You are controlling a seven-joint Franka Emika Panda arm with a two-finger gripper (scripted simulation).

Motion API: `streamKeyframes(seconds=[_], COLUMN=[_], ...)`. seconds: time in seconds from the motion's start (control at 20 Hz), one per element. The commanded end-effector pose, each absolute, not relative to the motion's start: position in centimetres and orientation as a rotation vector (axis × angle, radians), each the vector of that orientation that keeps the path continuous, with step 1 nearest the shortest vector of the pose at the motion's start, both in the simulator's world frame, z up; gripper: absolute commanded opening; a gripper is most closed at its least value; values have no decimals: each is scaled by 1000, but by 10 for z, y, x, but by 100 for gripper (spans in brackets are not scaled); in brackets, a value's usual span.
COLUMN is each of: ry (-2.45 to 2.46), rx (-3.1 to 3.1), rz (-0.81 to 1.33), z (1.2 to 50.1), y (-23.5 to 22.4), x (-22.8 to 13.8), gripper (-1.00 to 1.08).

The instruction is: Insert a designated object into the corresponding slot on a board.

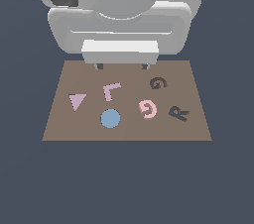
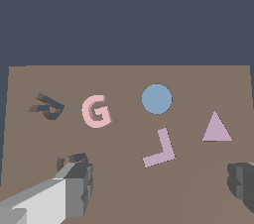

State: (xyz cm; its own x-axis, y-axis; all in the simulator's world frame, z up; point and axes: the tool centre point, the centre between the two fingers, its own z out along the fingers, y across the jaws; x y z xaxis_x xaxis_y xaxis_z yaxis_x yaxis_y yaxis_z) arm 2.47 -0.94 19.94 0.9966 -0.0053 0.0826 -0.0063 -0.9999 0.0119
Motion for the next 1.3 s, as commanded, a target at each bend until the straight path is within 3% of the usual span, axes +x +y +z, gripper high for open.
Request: streamKeyframes(seconds=[0.0,0.5,1.25], ry=[-9,67,369], rx=[3127,3130,3120], rz=[129,107,19], z=[199,173,70], y=[-9,3,55], x=[25,33,55], gripper=[100,100,100])
